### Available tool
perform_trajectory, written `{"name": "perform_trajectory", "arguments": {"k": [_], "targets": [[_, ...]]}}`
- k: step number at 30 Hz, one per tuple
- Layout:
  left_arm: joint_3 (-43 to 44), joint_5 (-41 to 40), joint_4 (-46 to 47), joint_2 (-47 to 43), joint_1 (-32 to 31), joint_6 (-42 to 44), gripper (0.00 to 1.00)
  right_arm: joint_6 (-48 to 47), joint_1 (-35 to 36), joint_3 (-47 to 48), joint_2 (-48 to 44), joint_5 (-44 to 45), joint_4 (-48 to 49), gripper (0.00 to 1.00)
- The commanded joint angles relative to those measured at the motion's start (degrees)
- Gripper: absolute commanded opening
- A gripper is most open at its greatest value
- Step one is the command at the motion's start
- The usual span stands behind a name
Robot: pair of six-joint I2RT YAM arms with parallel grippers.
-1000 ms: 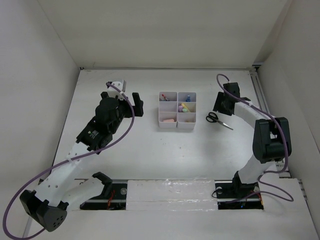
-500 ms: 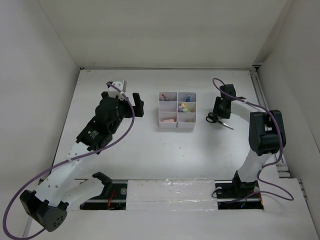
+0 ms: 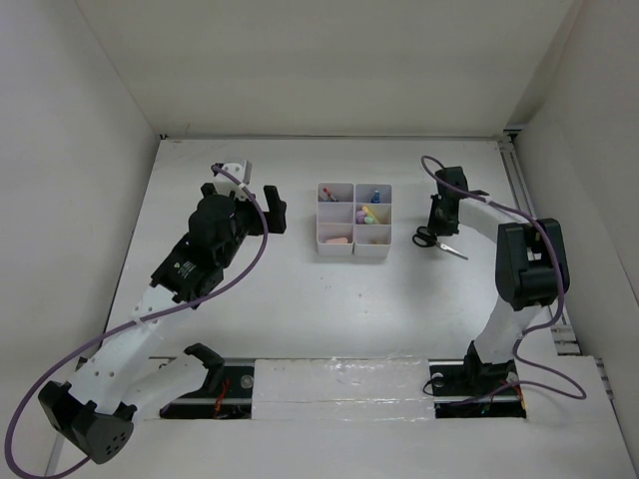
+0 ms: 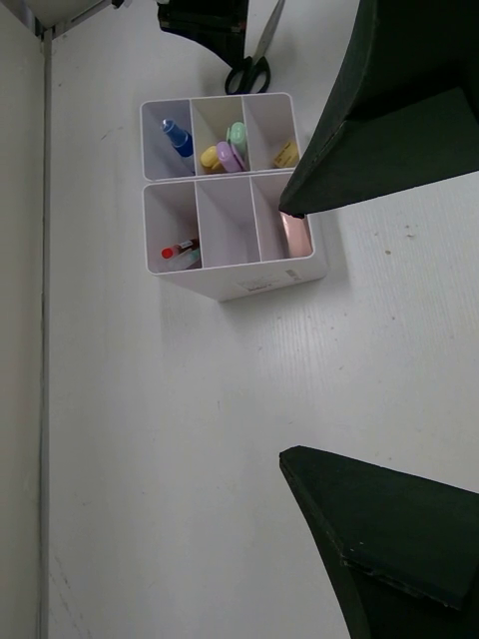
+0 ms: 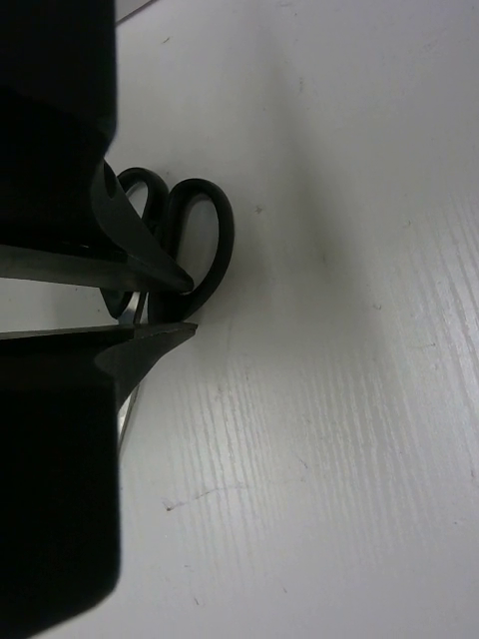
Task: Sort the stationery into containers
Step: Pick up the scissors from the center of the board.
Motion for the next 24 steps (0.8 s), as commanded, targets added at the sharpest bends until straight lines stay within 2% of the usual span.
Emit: {"name": "perform_trajectory", "arguments": {"k": [1,2,4,13,18,19,24], "targets": [[0.9,-0.4,1.1,-1.2,0.0,0.7,1.0,-1.2,-0.4,2.4,0.5,-0.8,-1.5,0.24],[0.9,-0.4,1.1,-1.2,0.0,0.7,1.0,-1.7,-0.4,2.9,1.1,-0.8,-2.0,0.28],[0.9,-0.4,1.1,-1.2,0.0,0.7,1.0,-2.2,-0.4,3.7,1.8,-1.4,-2.5,0.29],[0.9,-0.4,1.1,-1.2,0.0,0.7,1.0,-2.2,-2.2,6.1,4.2,-3.2,-5.2,0.29],[0.9,-0.4,0.5,-1.2,0.0,0.7,1.0,-2.8,-2.2,7.2,4.7,-4.3,-6.4,0.19],[0.9,-0.4,0.5,-1.2,0.0,0.7,1.0,-2.8,-2.2,7.2,4.7,-4.3,-6.4,0.02],[0.9,-0.4,0.5,-1.2,0.0,0.7,1.0,-2.8,-2.2,6.6,4.1,-4.3,-4.4,0.0]]}}
